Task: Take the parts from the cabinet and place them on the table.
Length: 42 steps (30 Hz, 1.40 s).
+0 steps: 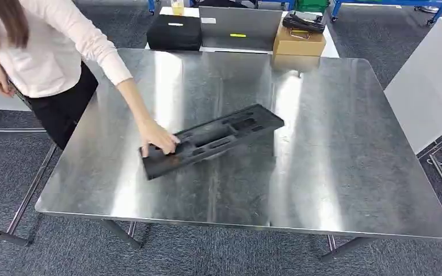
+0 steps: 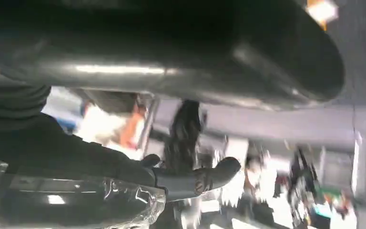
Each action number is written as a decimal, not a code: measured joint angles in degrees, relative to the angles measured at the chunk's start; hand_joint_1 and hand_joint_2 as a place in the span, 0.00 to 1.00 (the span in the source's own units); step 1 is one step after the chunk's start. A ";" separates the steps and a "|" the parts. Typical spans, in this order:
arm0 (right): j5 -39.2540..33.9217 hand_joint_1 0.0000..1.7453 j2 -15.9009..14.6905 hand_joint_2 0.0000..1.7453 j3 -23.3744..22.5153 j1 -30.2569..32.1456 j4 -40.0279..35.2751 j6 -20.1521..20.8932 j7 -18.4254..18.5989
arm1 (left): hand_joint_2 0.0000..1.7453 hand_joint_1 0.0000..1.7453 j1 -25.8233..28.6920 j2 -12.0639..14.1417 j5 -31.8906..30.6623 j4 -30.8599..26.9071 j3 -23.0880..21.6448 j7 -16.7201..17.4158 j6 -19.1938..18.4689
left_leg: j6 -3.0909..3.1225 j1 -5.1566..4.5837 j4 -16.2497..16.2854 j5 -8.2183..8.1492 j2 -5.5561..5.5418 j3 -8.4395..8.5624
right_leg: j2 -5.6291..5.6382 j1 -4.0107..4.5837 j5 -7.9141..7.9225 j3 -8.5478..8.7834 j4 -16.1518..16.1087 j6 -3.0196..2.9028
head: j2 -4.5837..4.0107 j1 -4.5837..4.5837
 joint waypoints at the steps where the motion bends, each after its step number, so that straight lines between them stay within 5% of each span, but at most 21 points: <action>1: -0.48 0.00 1.39 0.00 -0.84 -0.04 0.04 0.07 0.02 | 0.00 0.00 -0.02 0.18 0.11 0.00 -0.05 0.00 -0.33 | 0.00 0.00 0.00 0.00 0.02 0.01 | 0.00 0.00 -0.01 0.22 0.00 -0.01 | 0.00 -0.02; 5: -2.98 0.00 8.13 0.00 -4.05 -0.70 1.48 0.02 -2.68 | 0.00 0.00 -0.05 1.40 -0.82 0.04 -2.03 1.20 -2.18 | -0.24 0.22 0.00 -0.15 0.11 0.11 | 0.18 0.07 -0.11 0.11 0.01 -0.16 | 0.00 0.07; 9: -4.59 0.00 14.30 0.00 -7.45 -1.58 7.53 0.50 -11.47 | 0.00 0.00 -0.16 2.95 -3.76 0.02 -5.09 3.08 -3.06 | -0.46 0.30 -0.03 -0.31 0.15 0.39 | 0.25 0.10 -0.35 0.22 0.00 -0.39 | 0.00 0.05; 14: -4.98 0.00 17.71 0.00 -9.80 -2.31 12.00 3.22 -15.18 | 0.00 0.00 -0.26 4.24 -4.67 -0.02 -6.86 3.36 -3.65 | -0.49 0.32 -0.04 -0.33 0.14 0.45 | 0.26 0.10 -0.40 0.28 0.03 -0.40 | 0.00 0.02; 15: -4.70 0.00 18.50 1.00 -9.82 -2.32 12.76 5.34 -16.36 | 0.00 0.00 -0.35 4.46 -5.00 -0.04 -7.26 3.50 -4.15 | -0.50 0.33 -0.04 -0.34 0.14 0.44 | 0.26 0.10 -0.43 0.28 0.04 -0.41 | 0.00 0.04; 17: -4.68 0.00 20.28 1.00 -9.82 -2.61 13.82 9.30 -18.65 | 0.00 0.00 -0.80 5.00 -5.92 -0.11 -7.78 4.11 -4.99 | -0.57 0.33 -0.04 -0.38 0.14 0.45 | 0.26 0.10 -0.44 0.28 0.04 -0.41 | 0.00 0.02; 18: -3.94 0.00 21.36 0.00 -9.82 -2.76 14.38 11.09 -19.03 | 0.00 0.00 -1.17 5.34 -6.68 -0.11 -8.09 4.63 -5.31 | -0.57 0.34 -0.04 -0.38 0.14 0.45 | 0.26 0.10 -0.44 0.28 0.04 -0.42 | 0.00 0.04; 25: -2.14 0.00 28.12 0.00 -8.92 -3.02 16.92 17.55 -18.45 | 0.00 0.00 -2.10 6.54 -7.73 -0.44 -9.16 5.57 -6.03 | -0.66 0.42 -0.05 -0.43 0.15 0.51 | 0.27 0.18 -0.51 0.35 0.06 -0.52 | 0.00 0.04; 32: -0.11 0.00 30.22 0.00 -7.18 -3.07 17.33 16.85 -18.40 | 0.00 0.00 -1.24 6.67 -7.74 -0.44 -9.14 3.10 -5.71 | 0.52 0.17 -0.38 -0.74 0.14 0.88 | 0.27 -0.16 -0.79 0.90 -0.38 0.25 | 0.00 0.00; 34: -0.07 0.00 30.33 0.00 -6.96 -3.01 17.38 16.72 -18.51 | 0.00 0.00 -1.18 6.40 -7.78 -0.44 -9.14 3.04 -5.66 | 1.09 0.71 -1.20 -0.44 0.38 1.61 | 0.28 -0.31 -2.74 -0.13 3.33 0.08 | 0.00 0.18; 36: -0.07 0.00 30.46 0.00 -6.89 -2.95 17.42 16.72 -18.53 | 0.00 0.00 -1.18 6.38 -7.80 -0.44 -9.14 3.04 -5.53 | 1.20 0.68 -1.18 -0.50 0.50 1.70 | 0.31 -0.66 -7.42 -5.17 13.12 -0.43 | 0.00 0.22; 38: -0.09 0.00 30.46 0.00 -6.89 -2.82 17.46 16.72 -19.10 | 0.00 0.00 -1.10 6.36 -7.80 -0.44 -9.12 2.49 -5.55 | 1.14 0.69 -1.15 -0.54 0.51 1.68 | 0.31 -0.79 -8.84 -8.17 18.82 0.17 | 0.00 0.26; 40: 0.09 0.00 30.31 0.00 -6.78 -2.85 17.46 16.55 -19.56 | 0.00 0.00 -1.00 6.21 -7.80 -0.44 -9.14 1.69 -5.55 | 0.86 0.84 -1.05 -0.67 0.44 1.77 | 0.30 -1.16 -5.77 -5.89 13.85 1.61 | 0.00 0.26; 42: -0.07 0.00 30.06 0.00 -6.52 -3.04 17.46 15.98 -20.22 | 0.00 0.00 -1.00 6.06 -7.84 -0.44 -9.12 1.11 -5.53 | 0.21 1.04 -0.78 -0.99 0.37 2.02 | 0.23 -1.84 -1.84 0.02 2.50 2.81 | 0.00 0.31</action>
